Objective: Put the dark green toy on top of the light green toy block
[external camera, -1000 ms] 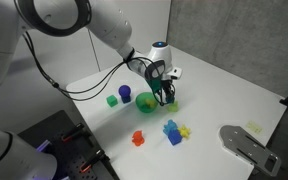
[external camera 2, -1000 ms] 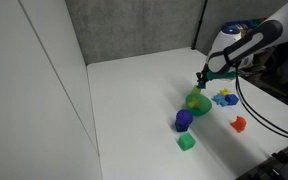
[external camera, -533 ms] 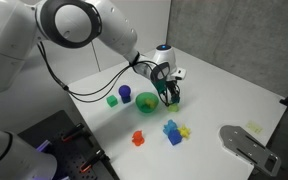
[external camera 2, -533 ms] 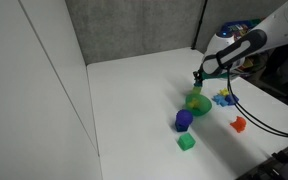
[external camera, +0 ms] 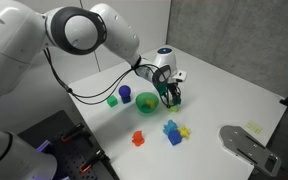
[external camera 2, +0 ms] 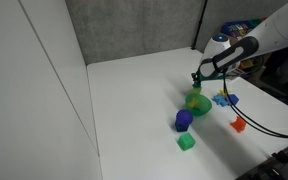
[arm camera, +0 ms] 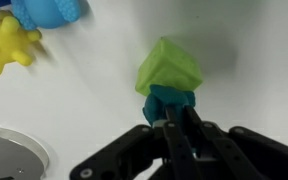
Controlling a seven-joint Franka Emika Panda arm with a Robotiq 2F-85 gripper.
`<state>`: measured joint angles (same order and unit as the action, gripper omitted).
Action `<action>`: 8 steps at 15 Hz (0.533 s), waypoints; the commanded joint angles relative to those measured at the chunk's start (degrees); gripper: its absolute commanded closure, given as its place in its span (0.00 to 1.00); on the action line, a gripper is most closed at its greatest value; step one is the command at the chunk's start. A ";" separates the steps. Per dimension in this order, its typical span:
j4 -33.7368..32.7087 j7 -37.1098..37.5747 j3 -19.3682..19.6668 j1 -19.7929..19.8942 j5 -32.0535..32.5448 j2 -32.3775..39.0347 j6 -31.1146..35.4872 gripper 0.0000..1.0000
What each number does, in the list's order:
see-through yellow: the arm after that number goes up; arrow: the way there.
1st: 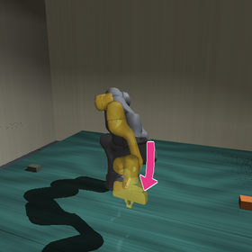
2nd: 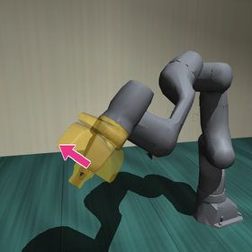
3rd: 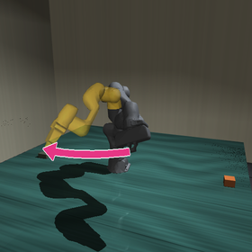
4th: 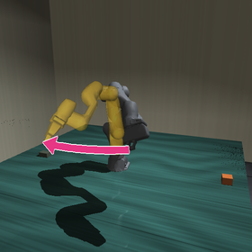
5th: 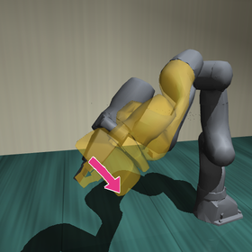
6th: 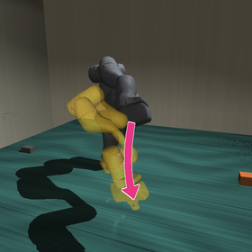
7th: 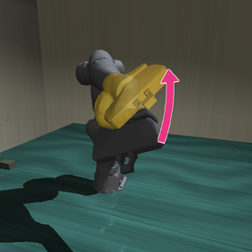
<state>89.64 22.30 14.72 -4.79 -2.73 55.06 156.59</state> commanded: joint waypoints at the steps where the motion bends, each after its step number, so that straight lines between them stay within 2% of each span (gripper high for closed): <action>1: -1.75 1.05 -0.05 -0.04 0.05 0.47 -0.95 0.95; 8: 0.26 1.45 0.40 -1.33 0.33 -1.13 -0.80 0.95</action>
<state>89.29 22.36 14.72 -5.51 -2.73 55.08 156.59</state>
